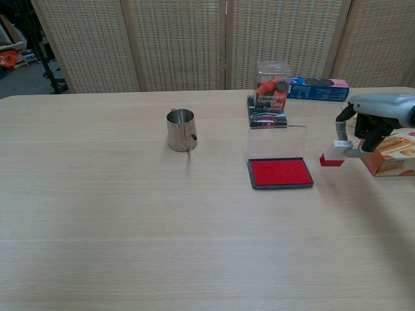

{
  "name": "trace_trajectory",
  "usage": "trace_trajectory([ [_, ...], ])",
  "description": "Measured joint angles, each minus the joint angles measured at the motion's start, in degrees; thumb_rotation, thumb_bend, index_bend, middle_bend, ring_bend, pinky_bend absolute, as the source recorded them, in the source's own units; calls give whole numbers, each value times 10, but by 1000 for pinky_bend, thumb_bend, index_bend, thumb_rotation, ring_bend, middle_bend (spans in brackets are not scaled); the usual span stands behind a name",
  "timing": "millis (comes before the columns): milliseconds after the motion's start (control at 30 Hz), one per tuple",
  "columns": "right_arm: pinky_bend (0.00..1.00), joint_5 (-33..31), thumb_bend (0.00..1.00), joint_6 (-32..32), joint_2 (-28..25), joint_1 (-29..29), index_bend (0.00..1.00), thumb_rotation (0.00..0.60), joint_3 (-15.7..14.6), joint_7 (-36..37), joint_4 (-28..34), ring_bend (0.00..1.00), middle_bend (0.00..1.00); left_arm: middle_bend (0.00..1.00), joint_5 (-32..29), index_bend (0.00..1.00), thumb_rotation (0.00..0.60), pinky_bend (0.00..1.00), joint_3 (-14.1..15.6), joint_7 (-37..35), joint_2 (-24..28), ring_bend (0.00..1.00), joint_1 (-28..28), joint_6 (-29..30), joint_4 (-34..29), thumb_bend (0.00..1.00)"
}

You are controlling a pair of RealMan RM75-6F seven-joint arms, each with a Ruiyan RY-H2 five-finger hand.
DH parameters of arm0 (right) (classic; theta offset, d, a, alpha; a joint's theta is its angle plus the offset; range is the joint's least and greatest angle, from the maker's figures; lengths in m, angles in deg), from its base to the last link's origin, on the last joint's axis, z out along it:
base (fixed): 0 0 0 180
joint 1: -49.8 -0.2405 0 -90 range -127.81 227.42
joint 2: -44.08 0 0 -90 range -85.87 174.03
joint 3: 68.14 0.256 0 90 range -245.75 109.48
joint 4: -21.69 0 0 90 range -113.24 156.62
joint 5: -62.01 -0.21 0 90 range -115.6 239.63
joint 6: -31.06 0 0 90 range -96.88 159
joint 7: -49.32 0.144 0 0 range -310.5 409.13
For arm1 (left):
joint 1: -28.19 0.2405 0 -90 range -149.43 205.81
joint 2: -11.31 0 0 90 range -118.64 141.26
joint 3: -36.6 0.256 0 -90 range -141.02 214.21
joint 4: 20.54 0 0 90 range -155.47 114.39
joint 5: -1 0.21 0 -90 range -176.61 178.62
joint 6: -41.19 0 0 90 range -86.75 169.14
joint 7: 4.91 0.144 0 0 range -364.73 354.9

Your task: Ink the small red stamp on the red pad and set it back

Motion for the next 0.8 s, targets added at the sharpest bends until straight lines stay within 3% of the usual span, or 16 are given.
trace_trajectory([
  [200,1000,-35,567,7,-28,-31,578,600,13,-54,73,1000,964,0,2,0,600,0,1,-4,2,0,0,-1,0,0],
  [333,1000,-94,582,7,-29,-63,577,600,21,-92,95,1000,964,0,2,0,600,0,1,-5,2,0,-1,-4,1,0],
  [800,1000,-333,620,-3,14,-177,577,600,13,-185,84,1000,964,0,-11,0,600,0,0,-5,-1,0,-9,-23,5,0],
])
